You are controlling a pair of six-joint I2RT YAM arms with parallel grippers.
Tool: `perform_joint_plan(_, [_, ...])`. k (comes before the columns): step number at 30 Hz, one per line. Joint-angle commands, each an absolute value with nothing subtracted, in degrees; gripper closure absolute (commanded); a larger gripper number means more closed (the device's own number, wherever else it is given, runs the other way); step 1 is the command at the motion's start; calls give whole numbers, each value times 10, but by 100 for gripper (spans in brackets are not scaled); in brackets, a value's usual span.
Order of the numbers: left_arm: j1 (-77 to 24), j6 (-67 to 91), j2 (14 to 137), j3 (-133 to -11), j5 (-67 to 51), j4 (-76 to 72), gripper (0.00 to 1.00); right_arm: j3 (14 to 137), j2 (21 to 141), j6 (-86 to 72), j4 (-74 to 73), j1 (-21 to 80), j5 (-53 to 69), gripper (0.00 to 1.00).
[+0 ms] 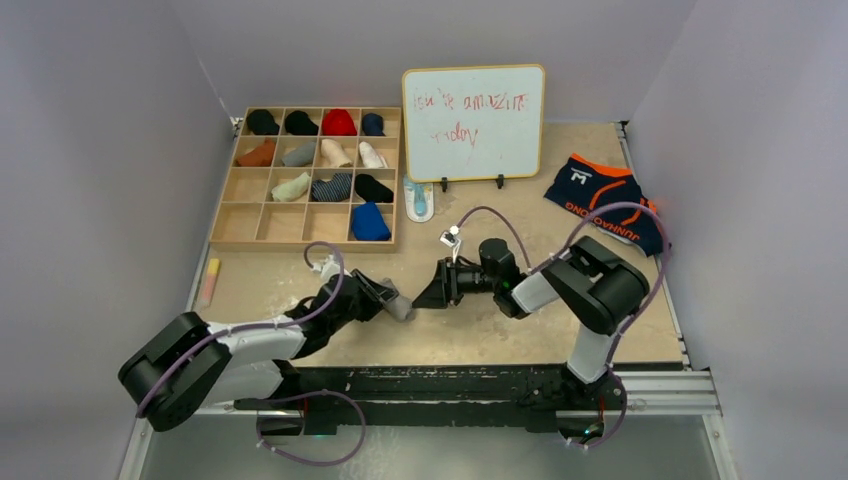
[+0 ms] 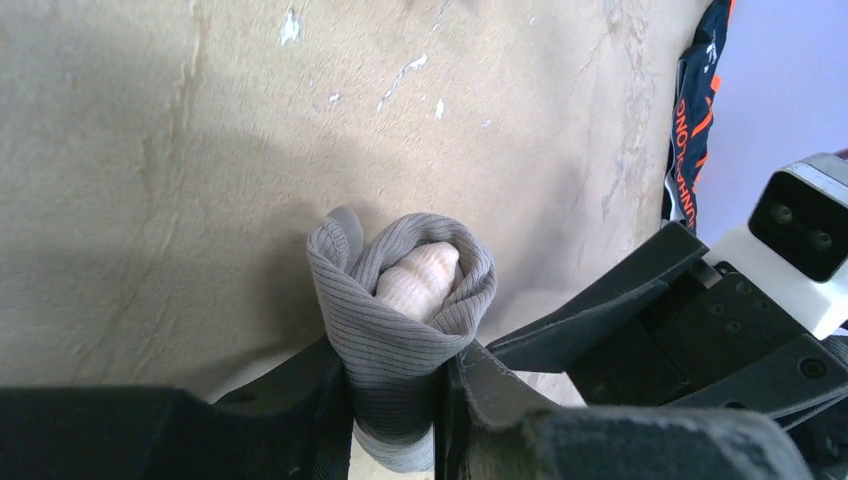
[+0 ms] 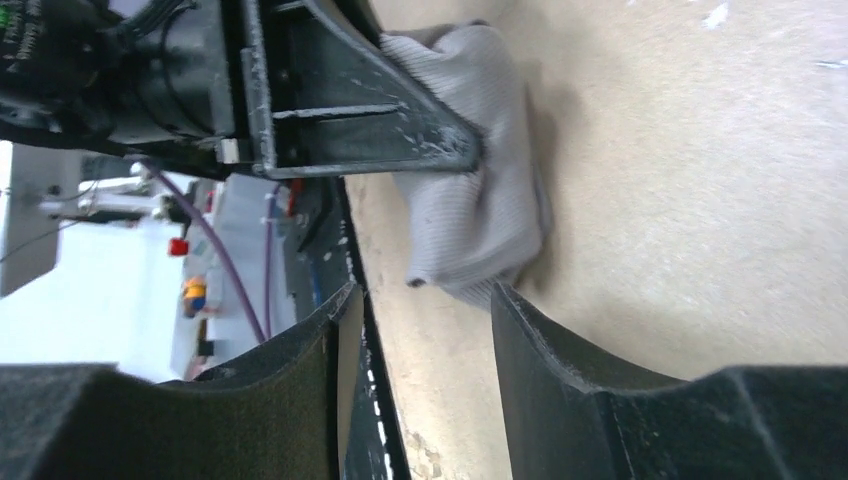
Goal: Roll the underwear
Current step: Pick up the underwear from the center of the board, then place the underwear in the storage box.
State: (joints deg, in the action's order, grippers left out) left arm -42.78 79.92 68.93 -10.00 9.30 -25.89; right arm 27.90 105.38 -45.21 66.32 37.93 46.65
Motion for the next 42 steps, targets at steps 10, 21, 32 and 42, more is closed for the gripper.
perform_joint_plan(10, [-292,564,553,-285,-34,53,100,332,796,-213,209,382,123,43])
perform_joint_plan(21, [-123,429,633,-479,-163,163,100,355,733,-211,142,380,44,27])
perform_joint_plan(32, [79,398,766,-574,-320,107,100,380,708,-250,56,367,-11,1])
perform_joint_plan(42, [202,351,884,-666,-368,115,100,423,712,-209,17,367,-2,1])
